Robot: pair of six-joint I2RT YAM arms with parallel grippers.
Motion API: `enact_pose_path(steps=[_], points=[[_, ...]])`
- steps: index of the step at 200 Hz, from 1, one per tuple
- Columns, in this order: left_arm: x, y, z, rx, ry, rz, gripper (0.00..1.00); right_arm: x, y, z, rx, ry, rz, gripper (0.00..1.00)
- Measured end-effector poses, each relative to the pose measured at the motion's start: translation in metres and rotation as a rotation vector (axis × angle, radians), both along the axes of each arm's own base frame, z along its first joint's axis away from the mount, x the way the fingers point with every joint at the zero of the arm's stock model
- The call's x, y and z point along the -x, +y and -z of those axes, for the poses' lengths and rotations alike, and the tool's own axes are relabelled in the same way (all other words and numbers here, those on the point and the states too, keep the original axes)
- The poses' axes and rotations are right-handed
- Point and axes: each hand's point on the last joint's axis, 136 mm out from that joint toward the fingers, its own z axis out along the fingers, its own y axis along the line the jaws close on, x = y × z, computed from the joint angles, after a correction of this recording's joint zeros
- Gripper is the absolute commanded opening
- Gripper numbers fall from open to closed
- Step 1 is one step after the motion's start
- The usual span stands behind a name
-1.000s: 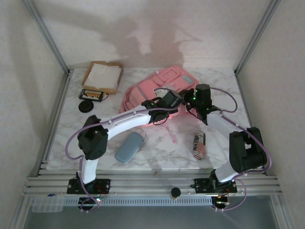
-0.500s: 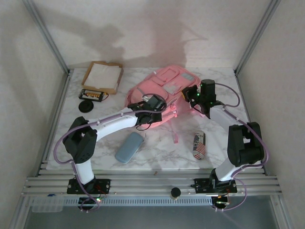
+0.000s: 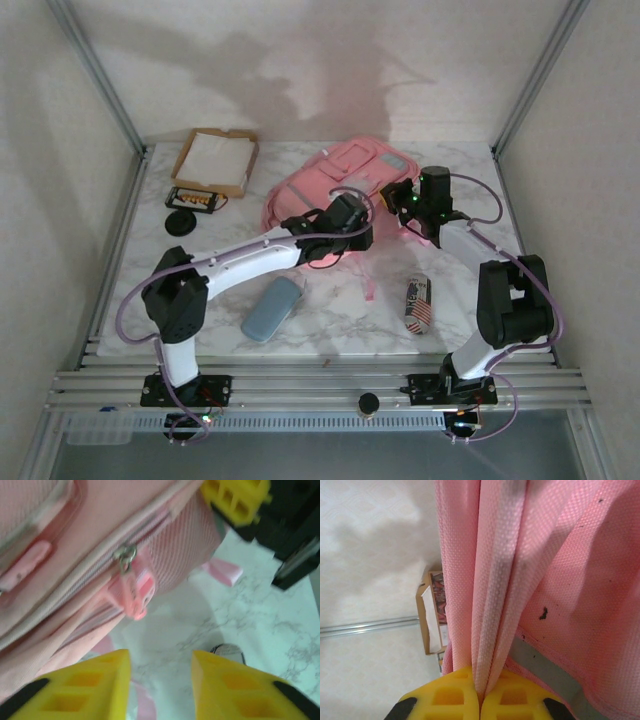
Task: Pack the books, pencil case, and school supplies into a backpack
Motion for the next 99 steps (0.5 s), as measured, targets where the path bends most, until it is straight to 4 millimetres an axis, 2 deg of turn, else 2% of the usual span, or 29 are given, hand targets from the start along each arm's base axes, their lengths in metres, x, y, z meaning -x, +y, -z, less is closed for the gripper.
enact_pose_path(steps=[18,37,68,99], points=[[-0.014,-0.005,0.0,-0.019,-0.018,-0.034,0.41,0.0,0.0,0.0,0.0,0.0,0.0,0.0],[-0.023,-0.006,0.009,-0.053,-0.014,-0.074,0.42,0.0,0.0,0.0,0.0,0.0,0.0,0.0],[-0.022,0.004,0.025,-0.105,0.021,-0.116,0.43,0.0,0.0,0.0,0.0,-0.001,0.0,0.0],[-0.023,0.007,0.028,-0.109,0.028,-0.139,0.42,0.0,0.0,0.0,0.0,-0.001,0.0,0.0]])
